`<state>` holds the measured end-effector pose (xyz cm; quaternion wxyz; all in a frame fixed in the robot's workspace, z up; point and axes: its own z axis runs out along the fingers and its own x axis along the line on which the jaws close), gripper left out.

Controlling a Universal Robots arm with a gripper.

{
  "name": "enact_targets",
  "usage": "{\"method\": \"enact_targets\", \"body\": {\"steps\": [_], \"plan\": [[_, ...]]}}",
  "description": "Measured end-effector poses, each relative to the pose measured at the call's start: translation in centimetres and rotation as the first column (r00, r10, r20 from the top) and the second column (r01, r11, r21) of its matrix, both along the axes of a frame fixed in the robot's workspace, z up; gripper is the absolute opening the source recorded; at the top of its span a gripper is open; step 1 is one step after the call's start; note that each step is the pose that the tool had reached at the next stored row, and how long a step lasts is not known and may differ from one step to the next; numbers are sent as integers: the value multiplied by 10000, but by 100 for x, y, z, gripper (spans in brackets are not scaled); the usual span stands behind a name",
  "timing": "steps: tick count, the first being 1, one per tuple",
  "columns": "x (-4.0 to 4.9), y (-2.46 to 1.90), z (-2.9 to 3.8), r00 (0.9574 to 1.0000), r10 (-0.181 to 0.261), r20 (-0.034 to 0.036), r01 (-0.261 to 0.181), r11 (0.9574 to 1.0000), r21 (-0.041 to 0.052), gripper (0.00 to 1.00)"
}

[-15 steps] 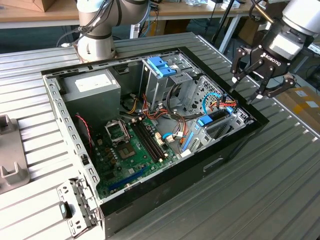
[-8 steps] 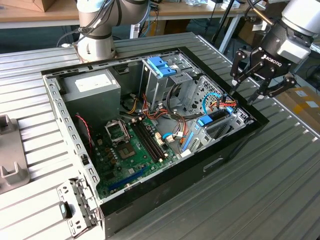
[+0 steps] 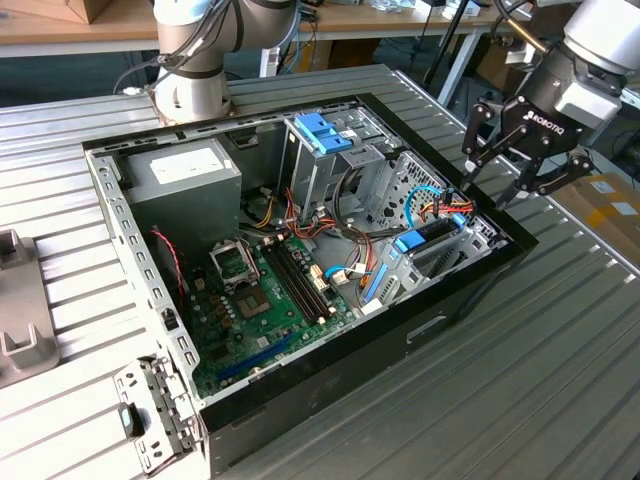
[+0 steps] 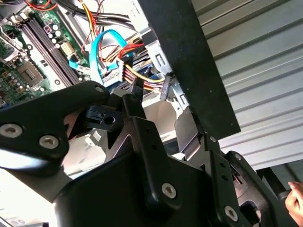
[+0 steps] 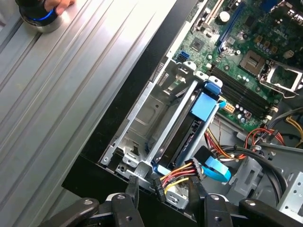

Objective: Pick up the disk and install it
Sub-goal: 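Insert the first disk wire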

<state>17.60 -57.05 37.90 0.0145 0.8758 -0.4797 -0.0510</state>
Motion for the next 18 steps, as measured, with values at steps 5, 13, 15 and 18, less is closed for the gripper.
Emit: {"method": "enact_targets", "body": {"steps": [5,13,15,18], "plan": [[16,0,-57,10000,26,1,-26,10000,0,54],[21,0,-170,10000,59,0,-59,10000,0,54],[25,3,-178,9999,107,0,-107,9999,-1,54],[26,11,-193,9998,194,0,-194,9998,3,54]]}}
